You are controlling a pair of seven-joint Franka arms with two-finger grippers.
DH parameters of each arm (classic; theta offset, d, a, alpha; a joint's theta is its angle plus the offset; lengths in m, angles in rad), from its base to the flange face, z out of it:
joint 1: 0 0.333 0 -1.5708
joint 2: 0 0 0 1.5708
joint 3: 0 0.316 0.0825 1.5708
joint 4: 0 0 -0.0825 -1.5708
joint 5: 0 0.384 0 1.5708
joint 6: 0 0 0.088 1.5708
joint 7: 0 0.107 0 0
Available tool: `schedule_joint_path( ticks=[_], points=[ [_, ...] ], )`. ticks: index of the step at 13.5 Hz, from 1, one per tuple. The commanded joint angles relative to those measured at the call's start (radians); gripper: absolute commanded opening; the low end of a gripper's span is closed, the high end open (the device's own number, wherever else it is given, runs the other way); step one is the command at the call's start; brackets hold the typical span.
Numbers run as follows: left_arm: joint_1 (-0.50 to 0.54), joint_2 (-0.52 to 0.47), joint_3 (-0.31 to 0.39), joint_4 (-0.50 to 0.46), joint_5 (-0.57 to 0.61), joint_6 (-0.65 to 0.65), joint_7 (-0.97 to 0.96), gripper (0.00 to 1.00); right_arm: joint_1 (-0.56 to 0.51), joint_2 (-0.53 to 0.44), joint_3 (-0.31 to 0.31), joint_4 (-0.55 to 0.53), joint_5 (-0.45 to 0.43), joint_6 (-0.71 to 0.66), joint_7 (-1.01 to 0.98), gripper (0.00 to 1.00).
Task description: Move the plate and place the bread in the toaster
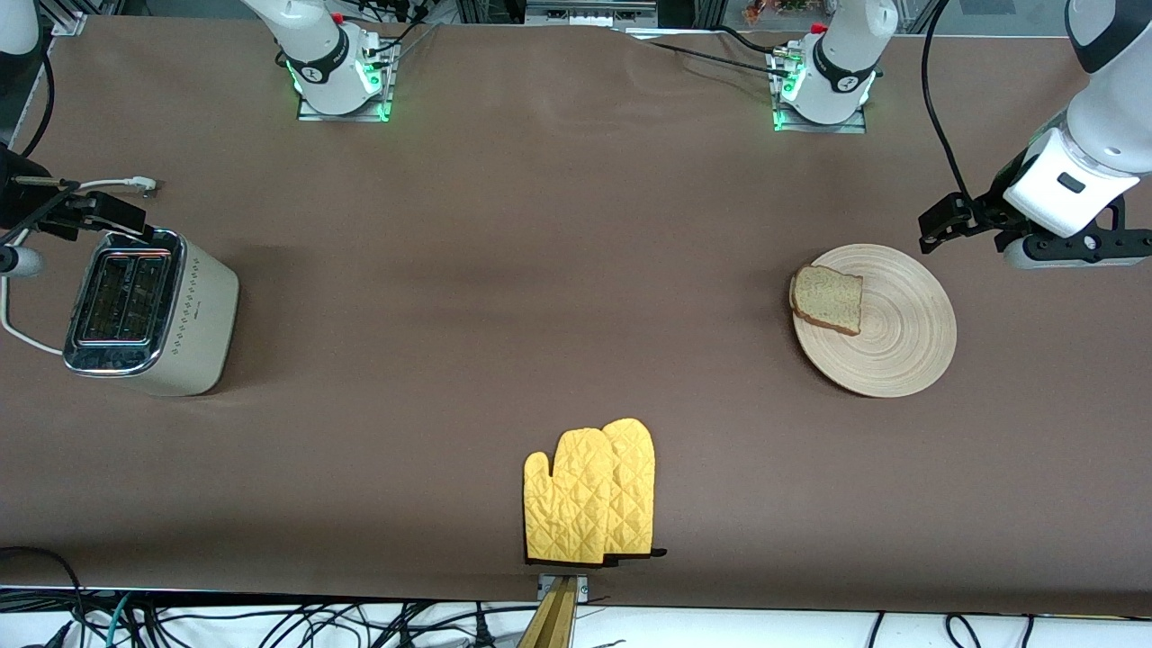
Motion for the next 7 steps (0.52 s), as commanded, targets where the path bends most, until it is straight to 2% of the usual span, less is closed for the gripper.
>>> schedule_joint_path(
  ticks=[1,7],
  points=[
    [-0.010,0.010,0.005,0.037,-0.005,-0.024,0.001,1.00,-0.010,0.006,0.005,0.020,0.012,-0.006,0.002,1.00],
    [-0.010,0.013,0.005,0.038,-0.005,-0.036,0.010,1.00,-0.010,0.006,0.005,0.020,0.012,-0.006,0.002,1.00]
  ],
)
